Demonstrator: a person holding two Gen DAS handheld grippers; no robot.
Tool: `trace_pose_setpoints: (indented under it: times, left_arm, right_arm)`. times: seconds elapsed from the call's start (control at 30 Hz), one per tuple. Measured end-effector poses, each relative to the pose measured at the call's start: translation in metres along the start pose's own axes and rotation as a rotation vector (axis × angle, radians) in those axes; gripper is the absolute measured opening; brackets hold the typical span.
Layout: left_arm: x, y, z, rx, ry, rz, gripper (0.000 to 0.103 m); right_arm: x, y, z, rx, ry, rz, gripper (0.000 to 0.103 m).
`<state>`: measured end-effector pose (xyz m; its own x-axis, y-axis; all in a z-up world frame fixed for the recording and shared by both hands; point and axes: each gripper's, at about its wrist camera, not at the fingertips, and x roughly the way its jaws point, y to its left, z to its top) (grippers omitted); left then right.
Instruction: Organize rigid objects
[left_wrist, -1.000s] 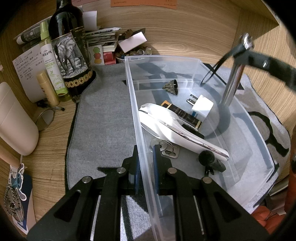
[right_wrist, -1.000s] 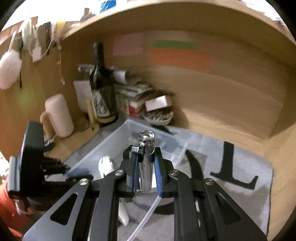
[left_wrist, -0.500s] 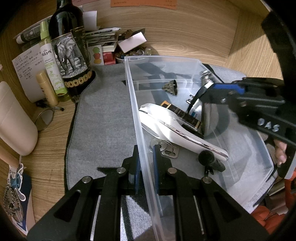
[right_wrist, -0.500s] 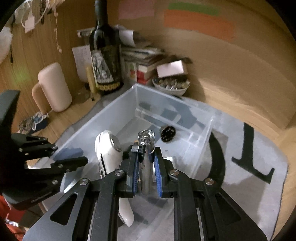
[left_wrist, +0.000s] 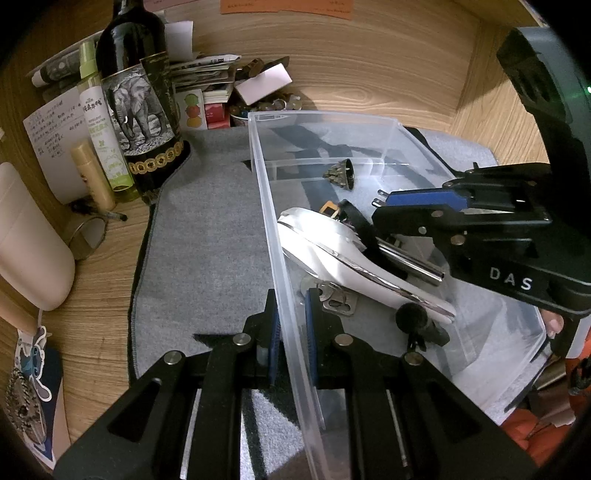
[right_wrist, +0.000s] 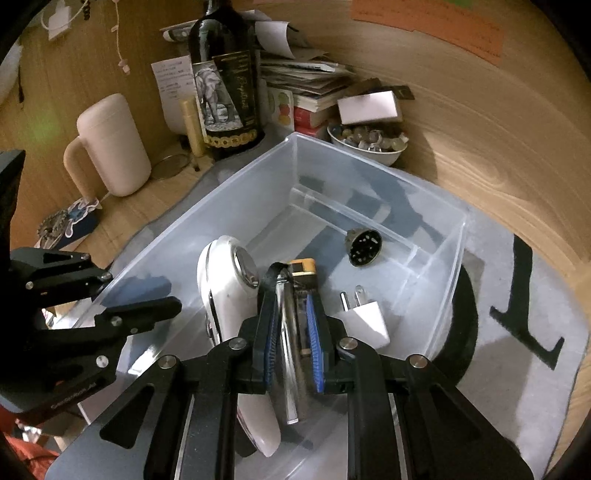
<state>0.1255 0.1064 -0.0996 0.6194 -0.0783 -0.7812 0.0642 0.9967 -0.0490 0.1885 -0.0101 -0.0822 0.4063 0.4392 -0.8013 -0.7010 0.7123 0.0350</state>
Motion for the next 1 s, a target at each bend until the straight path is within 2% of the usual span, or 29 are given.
trace_pose_setpoints:
  times: [0.1,0.17,0.3,0.33,0.4,0.43,0.47,0.63,0.8,0.9,0.93,0.97,1.0]
  left_arm:
    - [0.000,0.000,0.000,0.001,0.000,0.001,0.011]
    - [0.001,0.000,0.000,-0.001,0.003,0.001,0.011]
    - [0.001,0.000,0.001,-0.009,0.011,0.001,0.011]
    - [0.000,0.000,0.002,-0.009,0.009,0.005,0.015]
    - [-0.005,0.000,0.003,-0.011,-0.005,0.014,0.033]
    - [-0.010,-0.001,0.003,-0.016,-0.023,0.023,0.052]
    - [-0.014,-0.001,0.004,-0.019,-0.039,0.030,0.065]
    - [-0.038,-0.009,0.009,-0.012,-0.104,0.059,0.079]
    - [-0.061,-0.021,0.012,-0.005,-0.163,0.047,0.079]
    - [-0.075,-0.029,0.012,-0.024,-0.223,0.005,0.080]
    - [-0.079,-0.031,0.012,-0.034,-0.238,-0.006,0.085]
    - [-0.084,-0.034,0.012,-0.050,-0.265,-0.025,0.093]
    - [-0.088,-0.036,0.010,-0.062,-0.290,-0.041,0.095]
  right_arm:
    - [-0.004,-0.002,-0.001,0.012,-0.011,0.004,0.018]
    - [-0.010,-0.004,-0.001,0.024,-0.032,0.007,0.031]
    - [-0.028,-0.006,-0.004,0.026,-0.104,-0.037,0.048]
    - [-0.032,-0.007,-0.004,0.027,-0.119,-0.045,0.053]
    - [-0.041,-0.008,-0.007,0.032,-0.146,-0.058,0.062]
    - [-0.047,-0.009,-0.009,0.037,-0.162,-0.066,0.066]
    - [-0.051,-0.010,-0.011,0.040,-0.174,-0.072,0.070]
    - [-0.072,-0.017,-0.022,0.072,-0.230,-0.093,0.081]
    - [-0.096,-0.026,-0.036,0.119,-0.283,-0.108,0.086]
    - [-0.113,-0.030,-0.047,0.149,-0.327,-0.126,0.096]
    - [-0.120,-0.032,-0.052,0.164,-0.350,-0.134,0.103]
    - [-0.126,-0.033,-0.056,0.177,-0.369,-0.143,0.103]
    - [-0.131,-0.034,-0.060,0.186,-0.388,-0.152,0.103]
